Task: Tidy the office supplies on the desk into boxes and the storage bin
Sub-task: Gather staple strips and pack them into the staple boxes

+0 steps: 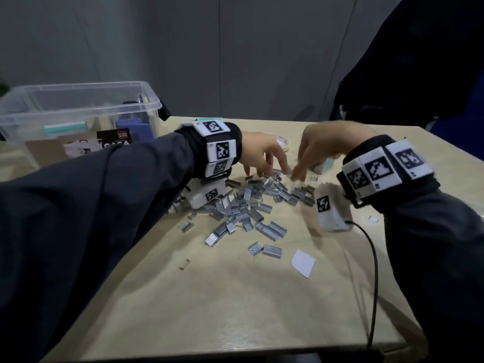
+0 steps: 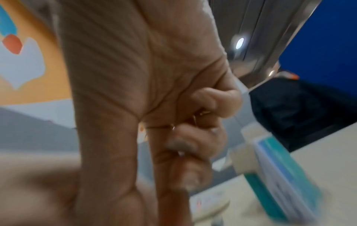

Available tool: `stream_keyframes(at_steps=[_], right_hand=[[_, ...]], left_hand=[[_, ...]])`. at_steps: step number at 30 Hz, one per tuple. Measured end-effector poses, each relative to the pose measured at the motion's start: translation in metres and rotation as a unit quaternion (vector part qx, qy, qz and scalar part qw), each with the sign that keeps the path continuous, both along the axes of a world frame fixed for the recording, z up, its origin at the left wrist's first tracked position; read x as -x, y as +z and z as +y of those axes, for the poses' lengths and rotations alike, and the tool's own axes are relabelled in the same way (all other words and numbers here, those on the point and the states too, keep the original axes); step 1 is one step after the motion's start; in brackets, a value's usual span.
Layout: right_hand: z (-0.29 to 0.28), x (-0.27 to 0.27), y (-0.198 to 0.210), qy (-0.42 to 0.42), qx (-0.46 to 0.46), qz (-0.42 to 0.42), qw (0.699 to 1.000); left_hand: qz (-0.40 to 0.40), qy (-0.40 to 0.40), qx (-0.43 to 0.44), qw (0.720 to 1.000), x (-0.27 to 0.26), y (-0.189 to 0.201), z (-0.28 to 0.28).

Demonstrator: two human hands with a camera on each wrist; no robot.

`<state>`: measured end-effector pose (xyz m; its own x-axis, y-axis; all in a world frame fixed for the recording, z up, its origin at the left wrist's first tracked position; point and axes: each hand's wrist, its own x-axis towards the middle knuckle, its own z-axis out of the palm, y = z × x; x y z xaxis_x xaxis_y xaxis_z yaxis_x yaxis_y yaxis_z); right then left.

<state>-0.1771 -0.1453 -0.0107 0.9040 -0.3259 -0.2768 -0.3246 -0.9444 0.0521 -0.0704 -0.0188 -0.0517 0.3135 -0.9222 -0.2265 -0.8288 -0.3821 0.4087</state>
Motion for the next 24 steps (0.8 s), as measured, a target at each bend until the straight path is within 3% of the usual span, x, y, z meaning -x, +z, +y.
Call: stream_keyframes(at_steps=[2, 6, 11, 20, 24], right_hand=[[0.011, -0.001, -0.012, 0.016, -0.001, 0.044, 0.999], [0.014, -0.006, -0.028, 0.024, 0.004, 0.005, 1.0], [0.012, -0.007, -0.031, 0.031, 0.034, 0.039, 0.998], [0.001, -0.004, -0.028, 0.013, -0.061, 0.083, 0.995], [0.005, -0.006, -0.026, 0.044, -0.031, 0.011, 0.998]], left_hand=[[0.013, 0.005, -0.02, 1.0, 0.002, -0.003, -0.009], [-0.029, 0.011, -0.013, 0.999, 0.008, -0.011, -0.023], [-0.056, 0.005, -0.03, 0.998, 0.006, -0.011, -0.019], [-0.035, 0.032, -0.052, 0.998, 0.006, -0.011, 0.0], [-0.029, 0.052, -0.036, 0.998, 0.007, -0.009, 0.007]])
